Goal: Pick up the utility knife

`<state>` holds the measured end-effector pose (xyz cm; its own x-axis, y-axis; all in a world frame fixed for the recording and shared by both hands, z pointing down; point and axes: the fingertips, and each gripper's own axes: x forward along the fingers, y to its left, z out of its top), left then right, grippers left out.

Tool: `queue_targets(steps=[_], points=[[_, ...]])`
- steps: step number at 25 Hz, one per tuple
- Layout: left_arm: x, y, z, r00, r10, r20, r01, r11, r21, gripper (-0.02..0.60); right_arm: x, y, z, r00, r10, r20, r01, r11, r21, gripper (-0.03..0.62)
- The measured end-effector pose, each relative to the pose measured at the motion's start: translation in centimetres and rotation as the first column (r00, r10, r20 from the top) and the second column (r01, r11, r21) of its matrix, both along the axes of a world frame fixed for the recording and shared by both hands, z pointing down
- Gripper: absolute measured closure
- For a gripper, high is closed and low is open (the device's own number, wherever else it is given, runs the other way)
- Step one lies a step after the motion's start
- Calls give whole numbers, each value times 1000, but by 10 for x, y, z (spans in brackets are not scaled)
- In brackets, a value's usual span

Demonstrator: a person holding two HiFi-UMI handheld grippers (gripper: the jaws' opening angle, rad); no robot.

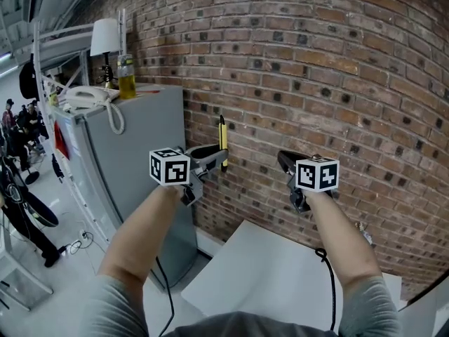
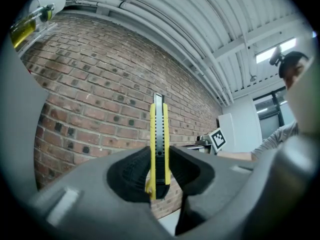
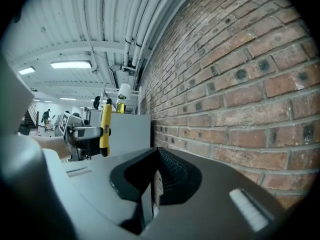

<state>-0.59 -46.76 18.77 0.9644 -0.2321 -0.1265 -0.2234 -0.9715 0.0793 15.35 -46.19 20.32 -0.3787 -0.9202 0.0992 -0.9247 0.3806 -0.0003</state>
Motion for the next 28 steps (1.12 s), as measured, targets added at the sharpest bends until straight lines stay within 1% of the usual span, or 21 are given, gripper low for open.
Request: queue_targets(steps=[7, 15, 21, 28], points=[[2, 1, -1, 1000, 6, 0, -6, 1000, 1, 463, -4, 0, -1, 1000, -3, 1, 3, 1000, 2, 585], [5, 3, 0, 1000, 22, 6, -22, 1000, 4, 463, 0, -1, 3, 1000, 14, 10, -14, 1000, -10, 586], [7, 3, 2, 999, 31, 8, -31, 1000, 1, 463, -4, 0, 3, 1000, 5, 19, -5, 1000, -5, 586], [11, 4, 3, 999, 38, 8, -38, 999, 0, 463, -3, 0, 7, 1000, 10, 8, -10, 1000, -9, 586]])
